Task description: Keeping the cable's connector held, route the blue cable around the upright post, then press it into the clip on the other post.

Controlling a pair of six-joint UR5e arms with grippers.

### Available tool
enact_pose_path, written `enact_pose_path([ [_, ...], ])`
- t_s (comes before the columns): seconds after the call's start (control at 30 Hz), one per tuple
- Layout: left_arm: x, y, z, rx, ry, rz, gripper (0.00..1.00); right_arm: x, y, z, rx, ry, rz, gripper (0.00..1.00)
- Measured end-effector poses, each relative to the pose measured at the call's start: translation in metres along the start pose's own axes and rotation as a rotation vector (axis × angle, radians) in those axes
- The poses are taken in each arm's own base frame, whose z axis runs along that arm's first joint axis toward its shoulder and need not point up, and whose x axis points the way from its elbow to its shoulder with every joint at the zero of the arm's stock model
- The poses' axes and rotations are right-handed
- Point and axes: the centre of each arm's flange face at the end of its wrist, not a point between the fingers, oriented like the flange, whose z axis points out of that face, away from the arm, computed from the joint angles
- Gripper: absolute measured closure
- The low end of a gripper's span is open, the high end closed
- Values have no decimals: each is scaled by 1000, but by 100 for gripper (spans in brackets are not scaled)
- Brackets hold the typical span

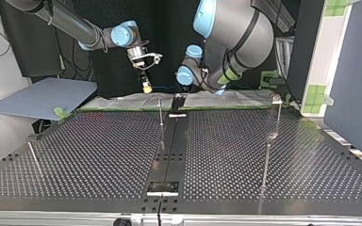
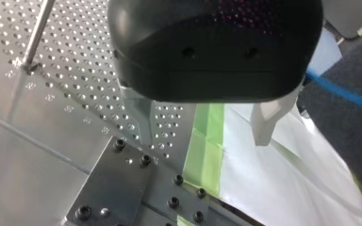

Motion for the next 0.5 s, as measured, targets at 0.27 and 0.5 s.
enact_pose_path([
  [0.27,-7,14,7,28,29,-84,0,0,-1,0,3,3,1,100],
  [0.5,-17,44,13,14,87,-143,0,0,0,0,4,4,1,100],
])
